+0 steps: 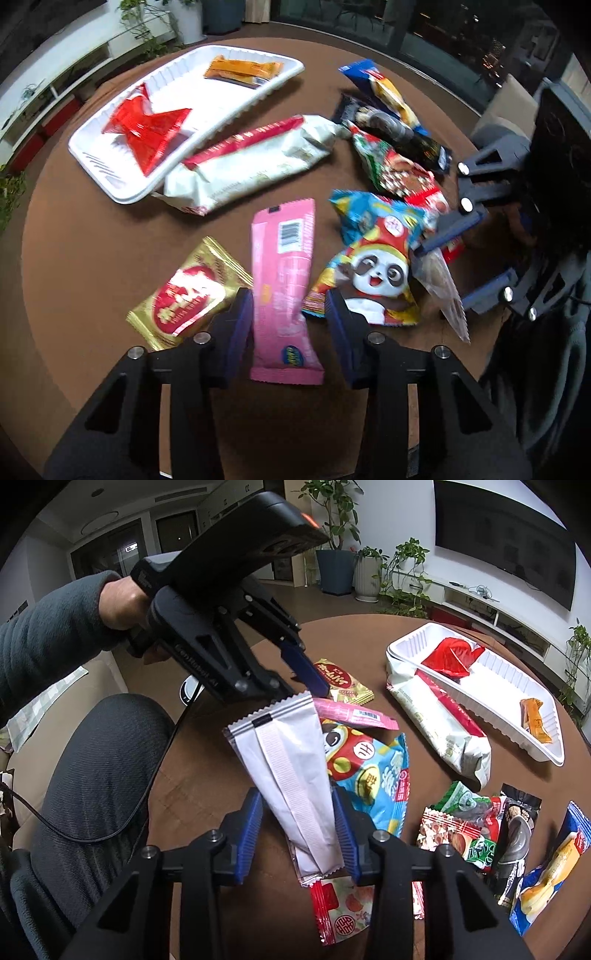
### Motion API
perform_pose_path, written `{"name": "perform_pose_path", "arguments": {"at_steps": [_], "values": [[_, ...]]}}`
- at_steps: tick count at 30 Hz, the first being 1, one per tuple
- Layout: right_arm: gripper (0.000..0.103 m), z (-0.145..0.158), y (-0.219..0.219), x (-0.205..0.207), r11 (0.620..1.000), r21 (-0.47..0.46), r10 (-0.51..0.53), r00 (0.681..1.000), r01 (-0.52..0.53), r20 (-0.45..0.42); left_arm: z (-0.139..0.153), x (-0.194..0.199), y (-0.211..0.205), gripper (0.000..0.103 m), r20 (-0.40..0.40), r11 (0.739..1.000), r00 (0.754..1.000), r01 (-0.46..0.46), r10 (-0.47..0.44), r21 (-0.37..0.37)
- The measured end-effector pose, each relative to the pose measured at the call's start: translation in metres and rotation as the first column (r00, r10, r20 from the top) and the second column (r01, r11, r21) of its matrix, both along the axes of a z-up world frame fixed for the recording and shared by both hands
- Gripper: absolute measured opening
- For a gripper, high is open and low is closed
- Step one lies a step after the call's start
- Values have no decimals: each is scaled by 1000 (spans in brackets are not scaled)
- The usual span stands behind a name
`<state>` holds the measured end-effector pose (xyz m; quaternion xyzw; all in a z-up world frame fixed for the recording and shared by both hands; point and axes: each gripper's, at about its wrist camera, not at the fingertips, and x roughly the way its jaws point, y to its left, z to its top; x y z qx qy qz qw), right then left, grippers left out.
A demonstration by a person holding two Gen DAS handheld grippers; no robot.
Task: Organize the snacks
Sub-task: 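Grasp the pink bar with the left tool while the right tool grasps the white packet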
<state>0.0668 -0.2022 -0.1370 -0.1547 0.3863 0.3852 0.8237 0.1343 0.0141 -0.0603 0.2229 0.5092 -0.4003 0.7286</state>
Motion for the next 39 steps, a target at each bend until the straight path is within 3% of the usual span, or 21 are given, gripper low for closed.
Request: {"name": "perform_pose_path", "arguments": {"at_steps": [5, 10, 21, 29, 32, 39], "values": [[42, 1, -1, -2, 1000, 1, 8, 1000, -8, -4, 1, 13, 5, 39, -60, 998, 997, -47, 44, -42], [42, 0, 1, -3, 1000, -3, 13, 1000, -13, -6, -10, 11, -4, 39, -92, 999, 995, -44, 46, 26], [42, 3, 1, -6, 999, -9, 32, 999, -32, -10, -18, 27, -13, 39, -141, 990, 980, -131, 138, 58], [41, 2, 0, -1, 1000, -14, 26, 999, -27, -23, -27, 37, -25, 39, -104, 978, 977, -176, 188, 110], [40, 2, -1, -1, 1000, -12, 26, 999, -26, -25, -27, 36, -29, 30, -74, 974, 978, -185, 196, 129], [34, 3, -10, 5, 1000, 27, 5, 998, -3, -57, -23, 25, -35, 22, -36, 977, 981, -185, 189, 104]]}}
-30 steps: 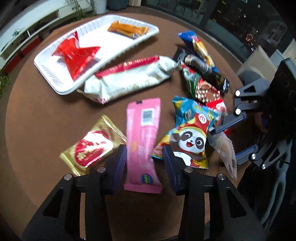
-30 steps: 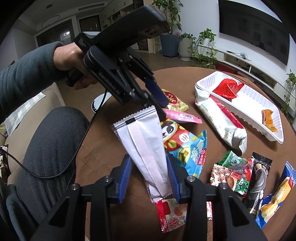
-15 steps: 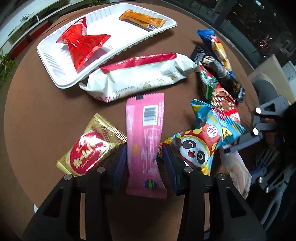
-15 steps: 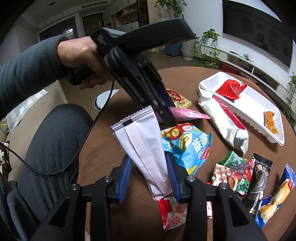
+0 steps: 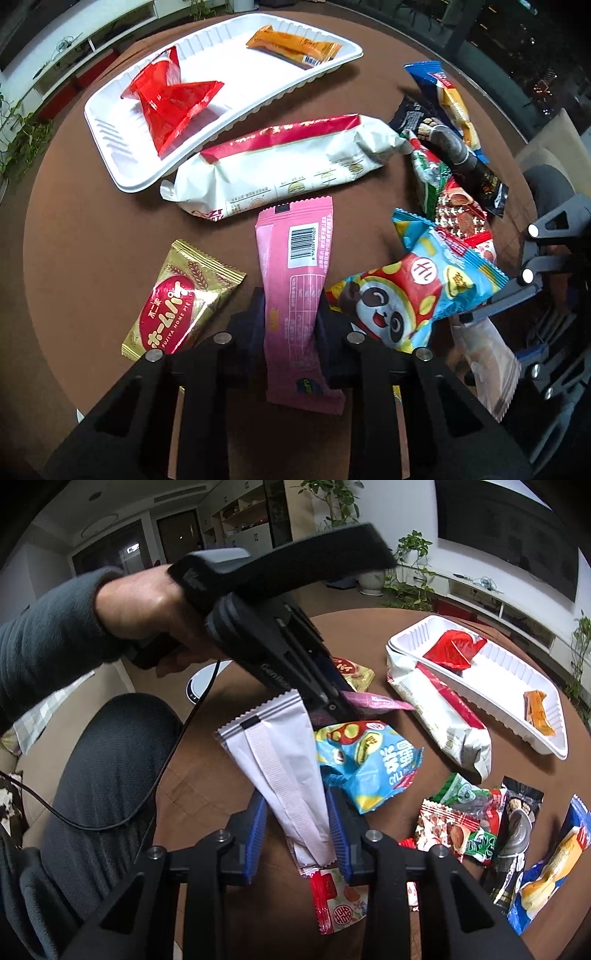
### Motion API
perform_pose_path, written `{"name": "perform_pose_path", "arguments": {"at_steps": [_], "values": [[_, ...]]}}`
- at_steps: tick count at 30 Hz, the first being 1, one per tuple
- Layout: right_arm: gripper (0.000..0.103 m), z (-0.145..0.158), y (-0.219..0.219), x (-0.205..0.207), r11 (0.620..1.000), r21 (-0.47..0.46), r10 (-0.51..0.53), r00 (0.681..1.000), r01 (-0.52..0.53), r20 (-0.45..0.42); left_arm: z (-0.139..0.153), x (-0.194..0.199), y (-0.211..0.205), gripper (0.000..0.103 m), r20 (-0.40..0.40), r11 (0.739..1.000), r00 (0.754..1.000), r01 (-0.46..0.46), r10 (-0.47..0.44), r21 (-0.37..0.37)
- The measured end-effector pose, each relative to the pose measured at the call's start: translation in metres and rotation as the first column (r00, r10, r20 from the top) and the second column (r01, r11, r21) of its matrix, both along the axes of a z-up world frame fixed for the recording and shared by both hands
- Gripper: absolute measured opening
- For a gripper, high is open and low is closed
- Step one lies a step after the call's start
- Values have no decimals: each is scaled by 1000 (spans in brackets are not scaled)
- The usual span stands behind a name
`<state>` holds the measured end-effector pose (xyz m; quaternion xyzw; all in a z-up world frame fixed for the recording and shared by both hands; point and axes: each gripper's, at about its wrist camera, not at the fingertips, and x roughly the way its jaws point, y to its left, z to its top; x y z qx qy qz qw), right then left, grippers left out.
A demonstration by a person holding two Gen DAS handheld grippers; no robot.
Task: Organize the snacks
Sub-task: 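Grasp the pink bar with the left tool while the right tool grasps the white packet, then carry the pink bar and white packet over the white tray with both tools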
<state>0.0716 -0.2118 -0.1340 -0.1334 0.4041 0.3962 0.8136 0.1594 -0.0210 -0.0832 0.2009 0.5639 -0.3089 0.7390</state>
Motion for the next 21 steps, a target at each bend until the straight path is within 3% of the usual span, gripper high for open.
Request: {"name": "perform_pose_path", "arguments": {"at_steps": [11, 21], "values": [[26, 2, -13, 5, 998, 52, -43, 998, 46, -51, 9, -13, 14, 21, 27, 998, 999, -32, 34, -52], [20, 13, -30, 7, 980, 174, -76, 990, 96, -120, 26, -20, 42, 20, 47, 985, 993, -102, 110, -141]]}}
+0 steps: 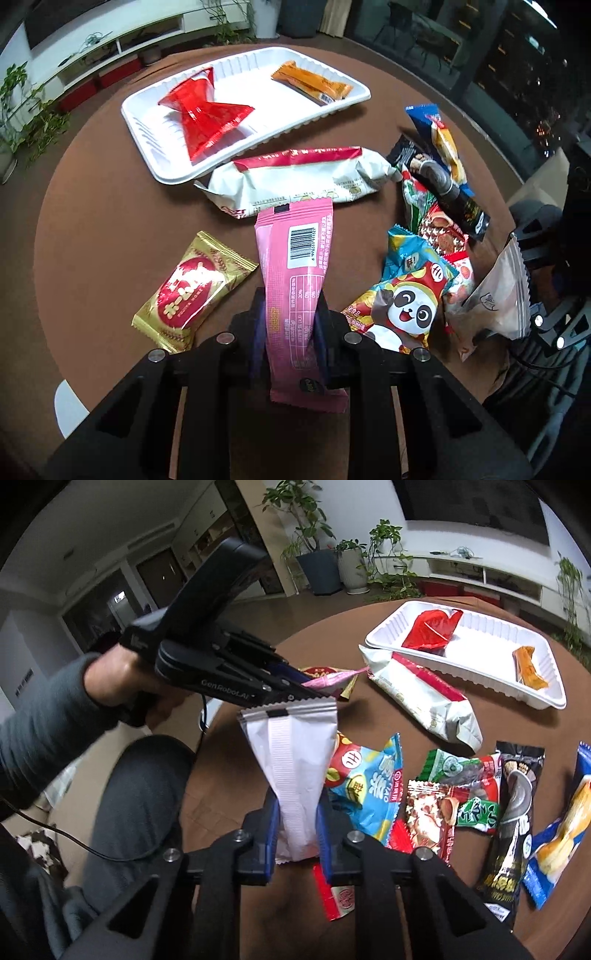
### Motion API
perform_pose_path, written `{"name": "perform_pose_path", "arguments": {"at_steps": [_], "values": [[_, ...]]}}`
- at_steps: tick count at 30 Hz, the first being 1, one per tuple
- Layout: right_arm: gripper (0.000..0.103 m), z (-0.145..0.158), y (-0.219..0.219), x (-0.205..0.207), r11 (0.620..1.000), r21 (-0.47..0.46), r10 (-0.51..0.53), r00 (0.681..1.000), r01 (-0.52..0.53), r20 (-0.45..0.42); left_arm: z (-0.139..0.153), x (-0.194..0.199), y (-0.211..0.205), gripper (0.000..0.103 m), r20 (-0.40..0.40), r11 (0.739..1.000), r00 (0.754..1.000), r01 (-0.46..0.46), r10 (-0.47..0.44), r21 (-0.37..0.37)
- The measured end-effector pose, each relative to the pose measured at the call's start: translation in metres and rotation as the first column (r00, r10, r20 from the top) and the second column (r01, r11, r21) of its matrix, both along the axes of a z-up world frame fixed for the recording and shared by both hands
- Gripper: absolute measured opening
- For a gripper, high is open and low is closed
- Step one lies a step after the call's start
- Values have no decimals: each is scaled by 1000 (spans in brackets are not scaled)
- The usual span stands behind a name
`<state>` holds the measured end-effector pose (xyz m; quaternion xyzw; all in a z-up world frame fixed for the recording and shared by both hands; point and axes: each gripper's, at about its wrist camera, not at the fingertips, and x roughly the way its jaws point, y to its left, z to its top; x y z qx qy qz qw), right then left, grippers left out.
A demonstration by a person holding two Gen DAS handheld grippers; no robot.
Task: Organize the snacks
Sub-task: 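Carry the pink bar and white packet over the white tray with both tools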
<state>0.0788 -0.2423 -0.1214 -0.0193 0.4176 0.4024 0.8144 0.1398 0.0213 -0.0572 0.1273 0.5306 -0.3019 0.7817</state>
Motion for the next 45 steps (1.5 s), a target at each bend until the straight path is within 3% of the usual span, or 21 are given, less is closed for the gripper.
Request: {"name": "perform_pose_path", "arguments": {"at_steps": [11, 18, 24, 28, 37, 41, 45], "values": [[20, 10, -26, 5, 987, 141, -62, 996, 71, -65, 23, -15, 20, 20, 11, 984, 997, -76, 79, -159], [20, 16, -70, 16, 949, 243, -175, 976, 202, -128, 40, -33, 27, 20, 0, 943, 992, -124, 130, -309], [20, 24, -121, 25, 895, 289, -306, 938, 341, -160, 45, -36, 37, 20, -14, 902, 980, -188, 198, -389], [20, 31, -159, 32, 847, 295, -408, 896, 443, -175, 52, -26, 48, 20, -25, 863, 968, -235, 251, -446], [20, 75, -229, 70, 735, 317, -584, 797, 599, -154, 88, 15, 61, 20, 1, 808, 945, -280, 328, -518], [20, 100, -231, 94, 718, 353, -599, 791, 600, -126, 113, 37, 63, 20, 29, 795, 937, -279, 349, -539], [20, 120, -210, 125, 728, 402, -567, 817, 556, -103, 134, 59, 55, 20, 49, 793, 938, -263, 344, -549]]}}
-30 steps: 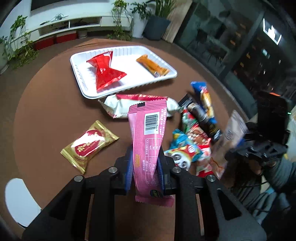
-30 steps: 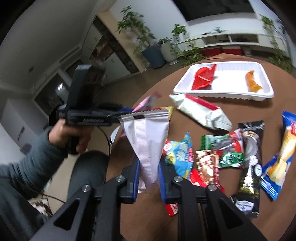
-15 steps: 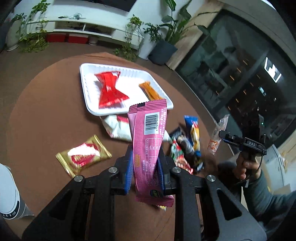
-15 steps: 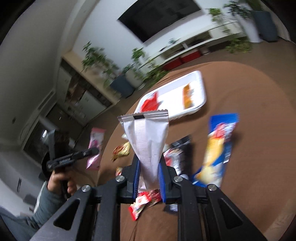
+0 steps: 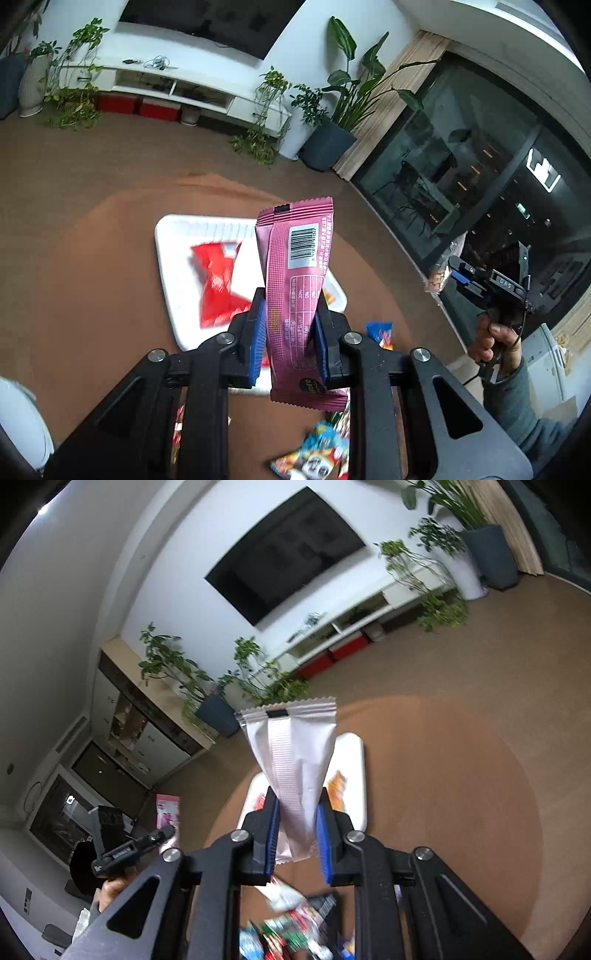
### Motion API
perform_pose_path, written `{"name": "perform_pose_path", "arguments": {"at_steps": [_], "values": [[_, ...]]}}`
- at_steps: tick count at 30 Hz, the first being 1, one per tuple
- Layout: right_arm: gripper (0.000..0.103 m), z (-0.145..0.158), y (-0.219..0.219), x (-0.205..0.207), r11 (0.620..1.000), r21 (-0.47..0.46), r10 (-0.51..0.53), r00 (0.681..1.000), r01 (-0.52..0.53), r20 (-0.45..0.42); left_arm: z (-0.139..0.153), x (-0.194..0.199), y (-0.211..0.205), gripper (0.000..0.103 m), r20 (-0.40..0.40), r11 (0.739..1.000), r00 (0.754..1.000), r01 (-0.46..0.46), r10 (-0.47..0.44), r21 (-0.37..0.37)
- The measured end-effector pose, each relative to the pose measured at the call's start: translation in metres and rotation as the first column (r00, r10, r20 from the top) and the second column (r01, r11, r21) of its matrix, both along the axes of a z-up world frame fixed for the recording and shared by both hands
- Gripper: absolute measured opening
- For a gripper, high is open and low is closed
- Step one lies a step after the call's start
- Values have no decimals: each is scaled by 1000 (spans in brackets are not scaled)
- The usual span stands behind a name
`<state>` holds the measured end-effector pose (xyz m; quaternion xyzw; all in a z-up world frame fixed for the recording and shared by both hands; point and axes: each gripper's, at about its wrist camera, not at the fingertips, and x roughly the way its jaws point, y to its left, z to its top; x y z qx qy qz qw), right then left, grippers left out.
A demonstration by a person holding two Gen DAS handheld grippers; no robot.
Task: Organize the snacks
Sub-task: 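Carry the pink bar and white packet over the white tray with both tools, then open both tools to drop the pink bar and white packet into the tray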
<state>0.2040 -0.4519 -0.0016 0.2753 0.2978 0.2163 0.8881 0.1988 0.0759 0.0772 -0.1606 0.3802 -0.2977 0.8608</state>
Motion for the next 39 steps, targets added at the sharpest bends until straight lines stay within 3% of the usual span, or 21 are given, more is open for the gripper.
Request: {"name": "perform_pose_path", "arguments": {"at_steps": [4, 7, 15, 25, 39], "values": [[20, 9, 43, 43, 996, 29, 88, 996, -88, 15, 13, 24, -15, 20, -1, 1000, 1000, 27, -27, -16], [20, 4, 76, 74, 989, 3, 148, 989, -148, -19, 16, 43, -33, 20, -10, 999, 999, 39, -38, 24], [20, -43, 127, 136, 965, -137, 196, 960, -225, -201, -30, 80, -37, 20, -117, 998, 993, 8, 0, 70], [20, -98, 135, 166, 940, -229, 157, 914, -255, -374, -87, 112, -22, 20, -178, 986, 978, -80, 106, 145], [21, -121, 159, 172, 898, -327, 142, 896, -296, -421, -112, 121, -36, 21, -197, 967, 971, -86, 135, 240]]}}
